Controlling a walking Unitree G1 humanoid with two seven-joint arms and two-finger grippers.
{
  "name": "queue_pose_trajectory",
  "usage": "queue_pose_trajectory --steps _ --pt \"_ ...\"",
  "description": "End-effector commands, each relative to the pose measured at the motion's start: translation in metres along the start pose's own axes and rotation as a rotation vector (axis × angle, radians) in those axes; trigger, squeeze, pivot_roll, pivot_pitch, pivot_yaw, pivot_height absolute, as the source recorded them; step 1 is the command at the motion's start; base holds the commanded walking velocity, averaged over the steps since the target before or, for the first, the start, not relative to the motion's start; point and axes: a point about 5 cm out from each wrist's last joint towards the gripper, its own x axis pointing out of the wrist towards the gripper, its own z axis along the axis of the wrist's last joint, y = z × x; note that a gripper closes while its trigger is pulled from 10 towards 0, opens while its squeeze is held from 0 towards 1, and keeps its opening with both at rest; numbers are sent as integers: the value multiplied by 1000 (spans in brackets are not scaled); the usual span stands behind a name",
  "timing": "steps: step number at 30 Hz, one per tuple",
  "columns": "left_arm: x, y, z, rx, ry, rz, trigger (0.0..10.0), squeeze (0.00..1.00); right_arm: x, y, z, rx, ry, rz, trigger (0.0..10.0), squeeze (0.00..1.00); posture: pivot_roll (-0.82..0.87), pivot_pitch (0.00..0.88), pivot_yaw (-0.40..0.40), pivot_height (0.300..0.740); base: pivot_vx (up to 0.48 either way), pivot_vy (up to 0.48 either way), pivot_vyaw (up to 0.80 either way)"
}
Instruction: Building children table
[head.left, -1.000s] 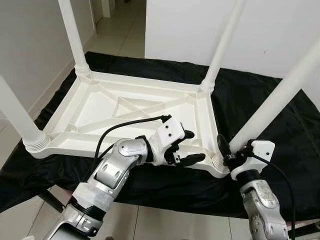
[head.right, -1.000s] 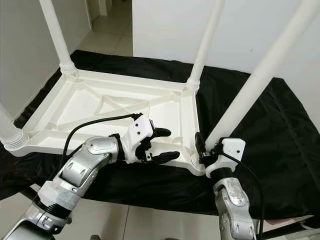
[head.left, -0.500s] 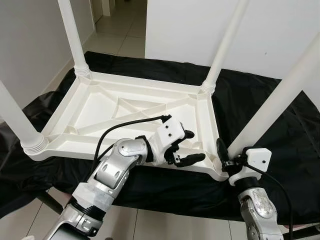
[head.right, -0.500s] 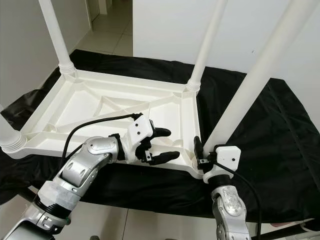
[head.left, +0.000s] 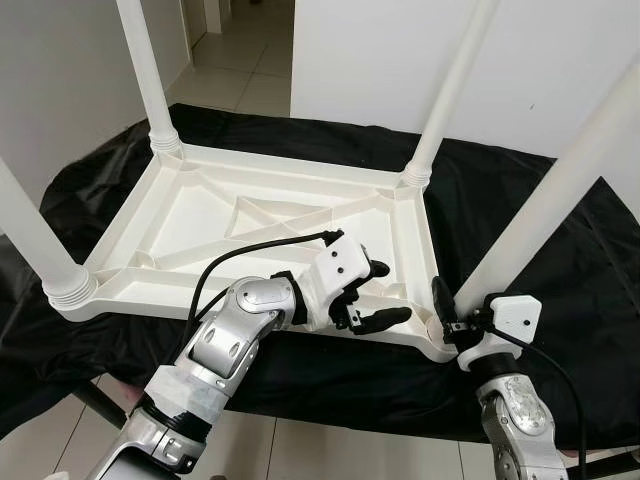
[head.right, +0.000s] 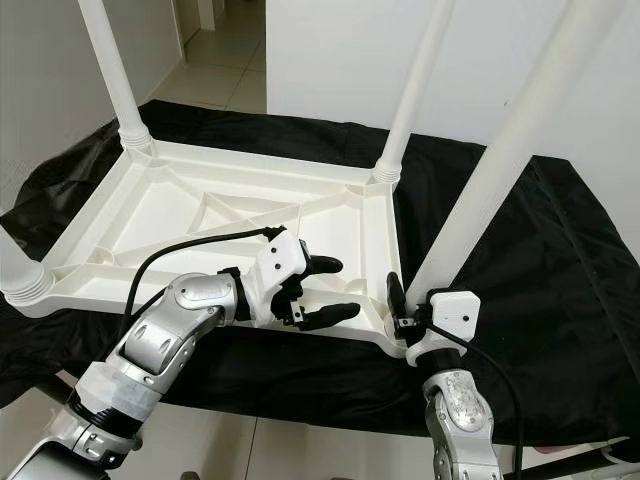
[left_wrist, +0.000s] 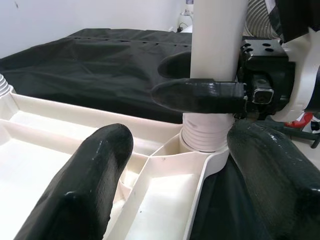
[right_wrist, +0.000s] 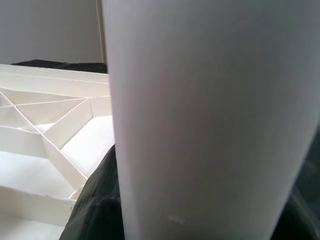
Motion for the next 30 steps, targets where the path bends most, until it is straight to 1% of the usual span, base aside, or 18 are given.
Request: queue_pose_trajectory --steps 1,4,6,11,15,20,21,22,23,24,25,26,27,28,30 --pt "1 -2 1 9 -3 11 10000 0 -14 -1 -44 60 254 -36 10000 0 10 5 -18 740 0 0 0" --pt "1 -2 1 7 -3 13 10000 0 -9 0 -42 71 248 -49 10000 0 12 9 -18 740 0 0 0" --pt "1 -2 1 7 -3 13 10000 0 -8 1 -41 61 239 -35 10000 0 12 10 -18 740 0 0 0" --pt "1 -2 1 7 -2 14 10000 0 -9 0 -43 59 245 -35 10000 0 13 11 -17 740 0 0 0" --pt "1 -1 1 5 -2 17 10000 0 -14 -2 -49 49 278 -42 10000 0 10 13 -18 740 0 0 0" --pt "1 -1 1 5 -4 17 10000 0 -13 -4 -47 45 263 -70 10000 0 9 14 -20 740 0 0 0" --pt "2 -1 1 5 -6 17 10000 0 -11 -5 -45 35 243 -109 10000 0 9 14 -21 740 0 0 0" --pt "2 -1 1 5 -6 17 10000 0 -11 -5 -45 35 243 -109 10000 0 9 14 -21 740 0 0 0" --pt "2 -1 2 5 -7 17 10000 0 -10 -7 -43 30 226 -150 10000 0 9 14 -21 740 0 0 0" --pt "2 -1 2 5 -8 18 10000 0 -8 -9 -40 44 203 -225 10000 0 9 14 -21 740 0 0 0" --pt "2 -1 2 5 -8 18 10000 0 -8 -9 -40 44 203 -225 10000 0 9 14 -21 740 0 0 0" --pt "2 0 2 5 -8 19 10000 0 -6 -10 -39 56 191 -274 10000 0 9 14 -21 740 0 0 0" --pt "2 0 2 5 -9 20 10000 0 -4 -9 -38 64 181 -335 10000 0 8 13 -19 740 0 0 0" --pt "2 0 2 5 -9 20 10000 0 -4 -9 -38 64 181 -335 10000 0 8 13 -19 740 0 0 0" --pt "3 0 3 4 -12 20 10000 0 1 -6 -37 70 180 -435 10000 0 7 13 -19 740 0 0 0"
